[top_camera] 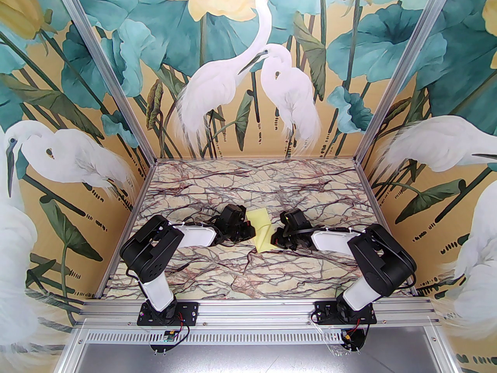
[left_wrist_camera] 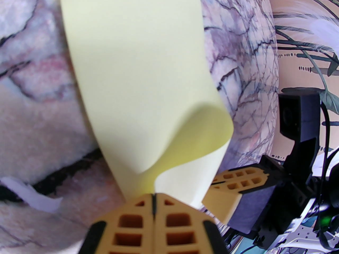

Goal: Fold a paper plane with a square sheet of paper (fold left side to right side)

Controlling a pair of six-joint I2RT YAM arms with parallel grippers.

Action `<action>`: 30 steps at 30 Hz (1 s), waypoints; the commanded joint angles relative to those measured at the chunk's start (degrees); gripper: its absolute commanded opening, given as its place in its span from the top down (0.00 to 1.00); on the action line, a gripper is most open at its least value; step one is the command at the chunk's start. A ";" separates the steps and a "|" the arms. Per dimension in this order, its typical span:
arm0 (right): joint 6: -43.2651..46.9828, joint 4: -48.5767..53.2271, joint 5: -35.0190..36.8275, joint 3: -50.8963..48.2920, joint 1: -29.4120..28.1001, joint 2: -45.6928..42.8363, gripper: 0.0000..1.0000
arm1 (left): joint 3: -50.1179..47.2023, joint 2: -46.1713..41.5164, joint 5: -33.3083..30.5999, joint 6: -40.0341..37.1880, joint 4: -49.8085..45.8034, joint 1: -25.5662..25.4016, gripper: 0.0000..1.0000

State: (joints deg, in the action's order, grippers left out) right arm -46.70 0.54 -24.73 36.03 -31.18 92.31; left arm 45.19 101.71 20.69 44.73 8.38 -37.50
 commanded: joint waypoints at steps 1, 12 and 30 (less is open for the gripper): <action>0.55 0.76 0.50 -0.74 -0.49 1.16 1.00 | 1.39 -0.96 -1.53 -1.74 -1.69 0.49 1.00; 0.49 0.78 0.52 -0.90 -0.55 1.03 1.00 | 2.46 0.34 -2.06 -2.80 -2.85 0.49 1.00; -0.42 -5.08 -3.91 0.39 -4.37 -3.88 1.00 | 2.67 2.09 -1.81 -2.50 -2.67 0.51 1.00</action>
State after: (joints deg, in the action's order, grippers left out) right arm -46.72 -1.96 -26.85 36.03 -34.98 88.95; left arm 47.07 102.50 20.25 43.22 6.20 -37.43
